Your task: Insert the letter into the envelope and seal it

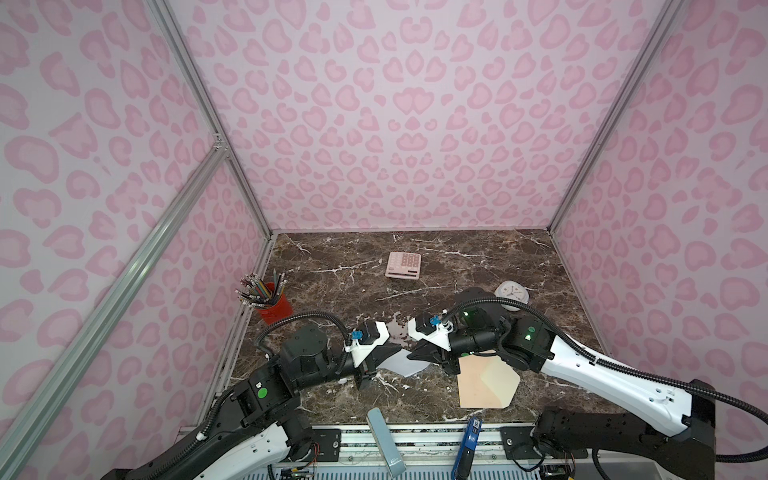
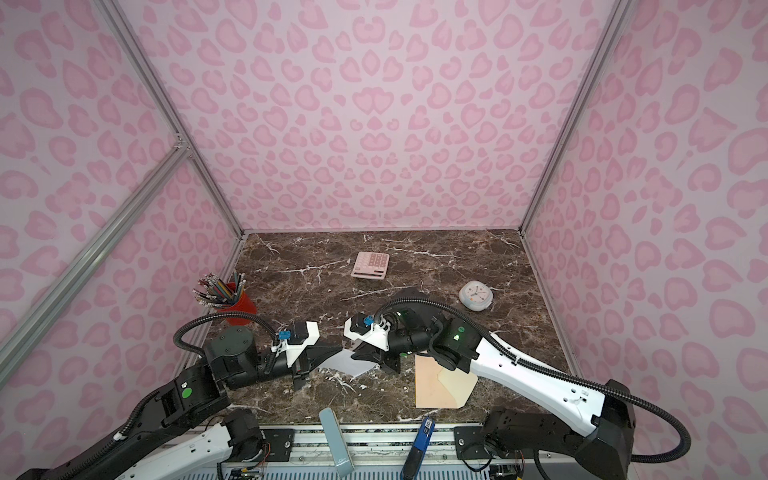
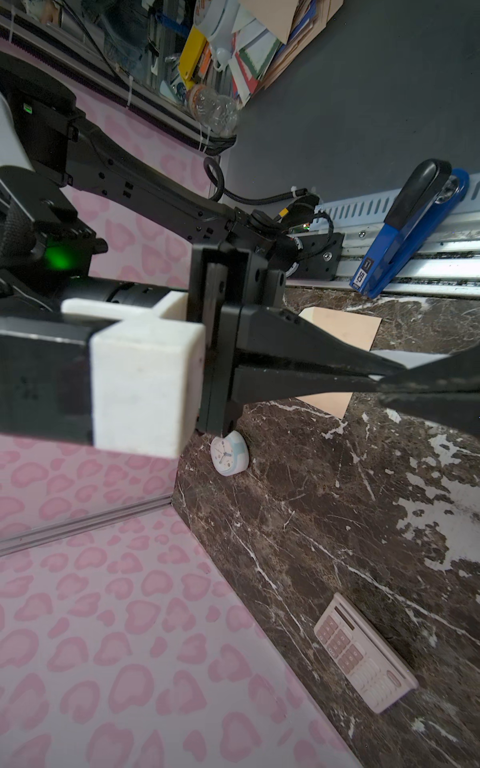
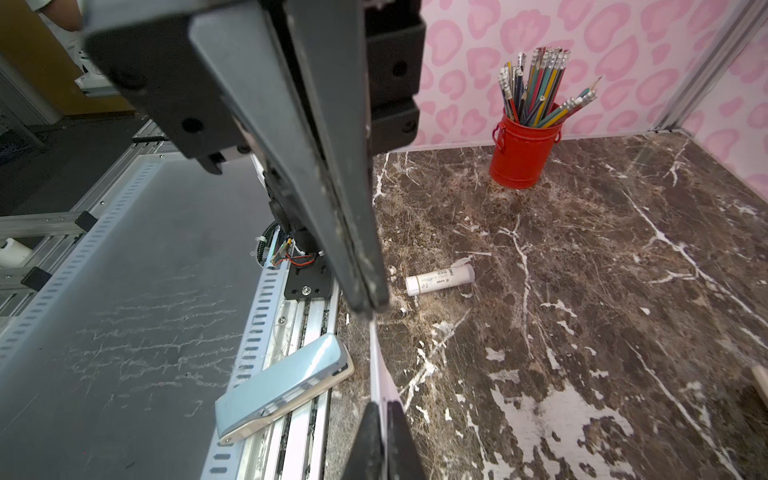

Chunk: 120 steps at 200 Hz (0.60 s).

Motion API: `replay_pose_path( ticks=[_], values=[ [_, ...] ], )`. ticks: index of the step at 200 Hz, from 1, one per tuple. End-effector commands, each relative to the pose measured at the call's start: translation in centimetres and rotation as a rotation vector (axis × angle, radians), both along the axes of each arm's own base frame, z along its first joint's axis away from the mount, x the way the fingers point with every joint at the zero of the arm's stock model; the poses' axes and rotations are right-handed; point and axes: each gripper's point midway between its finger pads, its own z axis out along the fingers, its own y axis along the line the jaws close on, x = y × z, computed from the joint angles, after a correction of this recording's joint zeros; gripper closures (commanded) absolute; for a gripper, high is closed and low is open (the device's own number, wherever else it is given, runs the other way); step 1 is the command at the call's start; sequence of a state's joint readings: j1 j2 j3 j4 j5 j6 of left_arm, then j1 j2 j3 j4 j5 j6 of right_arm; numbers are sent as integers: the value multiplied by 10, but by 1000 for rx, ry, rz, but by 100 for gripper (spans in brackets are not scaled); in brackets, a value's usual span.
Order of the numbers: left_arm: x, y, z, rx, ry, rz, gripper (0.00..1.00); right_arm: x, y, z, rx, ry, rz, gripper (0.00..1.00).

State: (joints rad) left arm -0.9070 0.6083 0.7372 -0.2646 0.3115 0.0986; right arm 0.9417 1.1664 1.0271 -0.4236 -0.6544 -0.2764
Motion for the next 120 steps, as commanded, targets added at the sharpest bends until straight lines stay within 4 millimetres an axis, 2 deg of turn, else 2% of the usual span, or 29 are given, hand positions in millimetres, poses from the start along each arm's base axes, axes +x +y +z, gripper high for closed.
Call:
replay_pose_path(
  ticks=[1,14,48,55,61,69,84,120],
  values=[
    [0,1,9,-15,-32,5,96,1,-5,-10,-31,3,-18,96],
    [1,2,8,-14,-32,8,96,2,-7,-12,-34,10,-23,100],
    [1,3,9,-17,-37,12,96,2,-12,-20,-56,24,-34,100],
    [1,3,9,-17,-37,12,96,4,-13,-22,-62,21,-42,86],
    [1,3,9,-17,-37,12,96,5,-14,-23,-66,15,-50,83],
    [1,3,9,-17,-36,14,96,4,-15,-24,-65,14,-49,86],
    [1,4,9,-17,-37,15,96,4,-17,-25,-67,19,-50,100],
    [1,4,9,-19,-36,18,96,6,-21,-30,-73,20,-63,100]
  ],
)
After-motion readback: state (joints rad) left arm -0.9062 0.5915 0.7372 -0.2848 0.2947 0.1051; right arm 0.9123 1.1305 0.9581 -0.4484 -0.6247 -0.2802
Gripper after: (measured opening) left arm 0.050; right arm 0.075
